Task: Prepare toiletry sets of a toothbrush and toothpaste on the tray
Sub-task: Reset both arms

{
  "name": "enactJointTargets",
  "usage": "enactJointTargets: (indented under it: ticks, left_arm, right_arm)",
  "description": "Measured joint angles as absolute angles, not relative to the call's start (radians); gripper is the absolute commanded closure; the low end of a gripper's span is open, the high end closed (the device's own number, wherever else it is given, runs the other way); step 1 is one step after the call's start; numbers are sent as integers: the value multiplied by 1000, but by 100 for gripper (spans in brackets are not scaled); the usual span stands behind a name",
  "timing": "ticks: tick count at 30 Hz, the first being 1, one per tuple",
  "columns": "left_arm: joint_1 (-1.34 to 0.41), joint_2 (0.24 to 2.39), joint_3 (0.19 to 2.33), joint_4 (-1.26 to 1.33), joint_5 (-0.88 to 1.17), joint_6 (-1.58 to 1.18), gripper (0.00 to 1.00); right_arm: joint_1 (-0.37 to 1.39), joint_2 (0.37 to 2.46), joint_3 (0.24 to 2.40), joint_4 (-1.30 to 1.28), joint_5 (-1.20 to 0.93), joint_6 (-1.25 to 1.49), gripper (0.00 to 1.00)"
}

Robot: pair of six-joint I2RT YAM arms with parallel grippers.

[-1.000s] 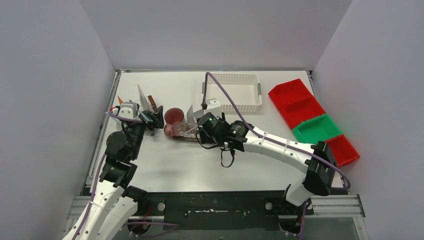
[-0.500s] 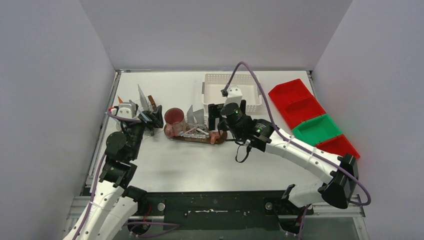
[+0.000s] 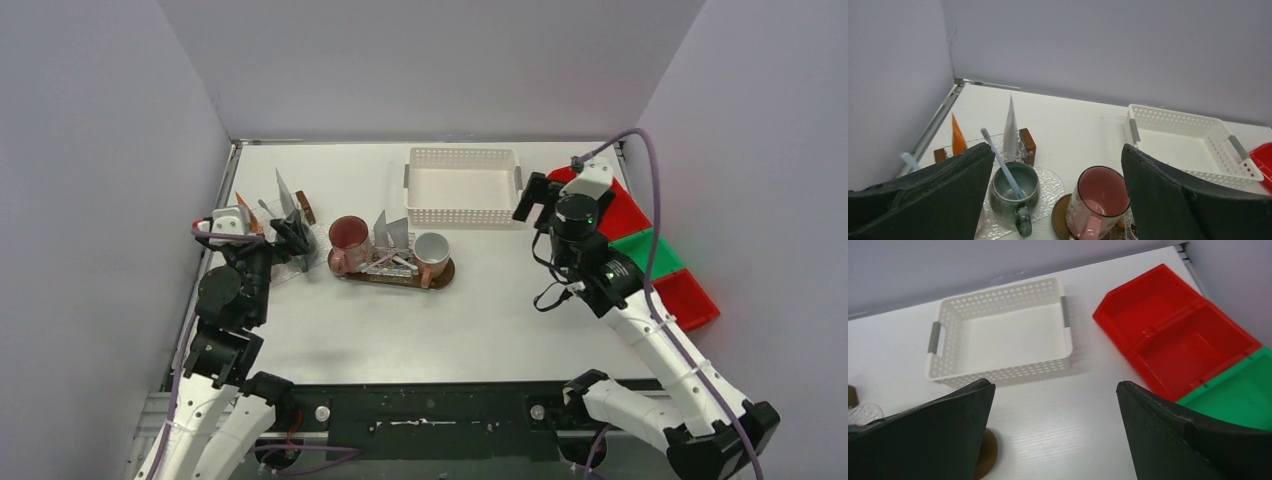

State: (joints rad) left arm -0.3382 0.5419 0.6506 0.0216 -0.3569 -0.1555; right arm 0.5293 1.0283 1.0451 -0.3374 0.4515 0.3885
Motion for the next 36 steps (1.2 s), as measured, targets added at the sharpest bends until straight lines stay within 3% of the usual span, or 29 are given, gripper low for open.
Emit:
enactJointTargets:
  ticks: [7,17,36]
  left_arm:
    - [-338,386,748,-140,-495,-149,3]
    - [-339,92,758,-250,-535,-137,3]
    - [-337,14,611,-356,-451,-197,3]
  right_arm:
    - [485,767,926,-340,583,328,0]
    - [485,388,756,-319,712,246,0]
    - [485,181,627,-312,782,218,0]
